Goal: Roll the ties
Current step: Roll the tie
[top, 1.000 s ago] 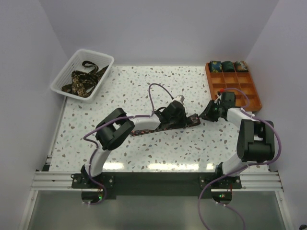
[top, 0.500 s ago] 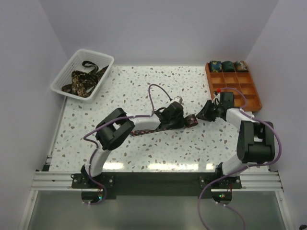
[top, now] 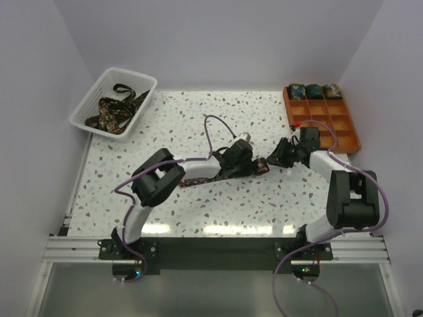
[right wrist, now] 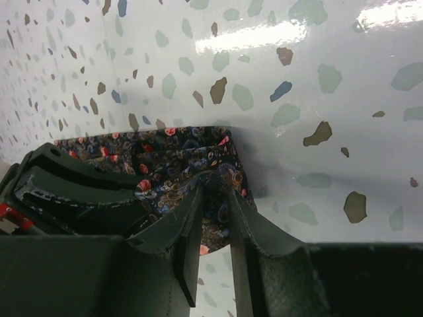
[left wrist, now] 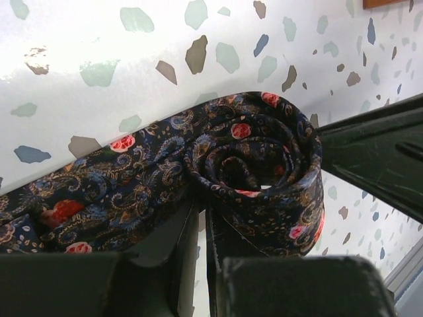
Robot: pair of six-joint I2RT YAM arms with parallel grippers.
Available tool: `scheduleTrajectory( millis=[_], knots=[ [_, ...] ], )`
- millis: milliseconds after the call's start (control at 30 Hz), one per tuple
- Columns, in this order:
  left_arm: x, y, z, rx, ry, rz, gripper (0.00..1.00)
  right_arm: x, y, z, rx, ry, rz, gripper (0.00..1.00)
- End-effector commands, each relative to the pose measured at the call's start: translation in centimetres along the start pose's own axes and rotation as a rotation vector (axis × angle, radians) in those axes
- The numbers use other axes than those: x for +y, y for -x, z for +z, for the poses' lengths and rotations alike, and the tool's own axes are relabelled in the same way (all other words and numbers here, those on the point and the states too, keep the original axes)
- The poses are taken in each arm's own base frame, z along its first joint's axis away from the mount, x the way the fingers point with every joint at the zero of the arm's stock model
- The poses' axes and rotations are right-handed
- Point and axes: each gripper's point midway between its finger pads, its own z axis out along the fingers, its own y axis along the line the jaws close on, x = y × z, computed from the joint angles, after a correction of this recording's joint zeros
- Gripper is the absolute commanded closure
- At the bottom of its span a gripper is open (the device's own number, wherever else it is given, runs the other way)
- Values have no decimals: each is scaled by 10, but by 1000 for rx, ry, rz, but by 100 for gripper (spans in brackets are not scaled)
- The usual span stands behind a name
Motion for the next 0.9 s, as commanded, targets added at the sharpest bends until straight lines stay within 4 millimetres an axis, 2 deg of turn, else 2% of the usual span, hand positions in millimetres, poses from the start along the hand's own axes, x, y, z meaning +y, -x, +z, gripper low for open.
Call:
scheduleTrajectory(
  millis=[0,233,400,467,600,633,700,867],
  knots=[
    [0,15,-6,-30,18,0,85,20,2,-10,-20,68,-31,73],
    [1,15,-5,-29,10,-10,86,20,8,-18,-48,42,-46,55],
    [2,15,-5,-28,8,-15,86,17,20,-28,-98,-11,-108,43],
    [2,14,-4,-24,5,-15,86,14,17,-30,-82,-25,-138,38],
    [1,16,-4,-28,2,-19,86,9,10,-26,-55,-37,-156,34],
    [1,16,-4,-27,1,-19,86,14,3,-21,-36,-37,-191,34],
    [1,16,-5,-28,-1,-19,86,12,-2,-15,-11,-53,-204,34],
    [1,17,-5,-26,-2,-22,86,10,-7,-5,5,-38,-226,33]
  ],
)
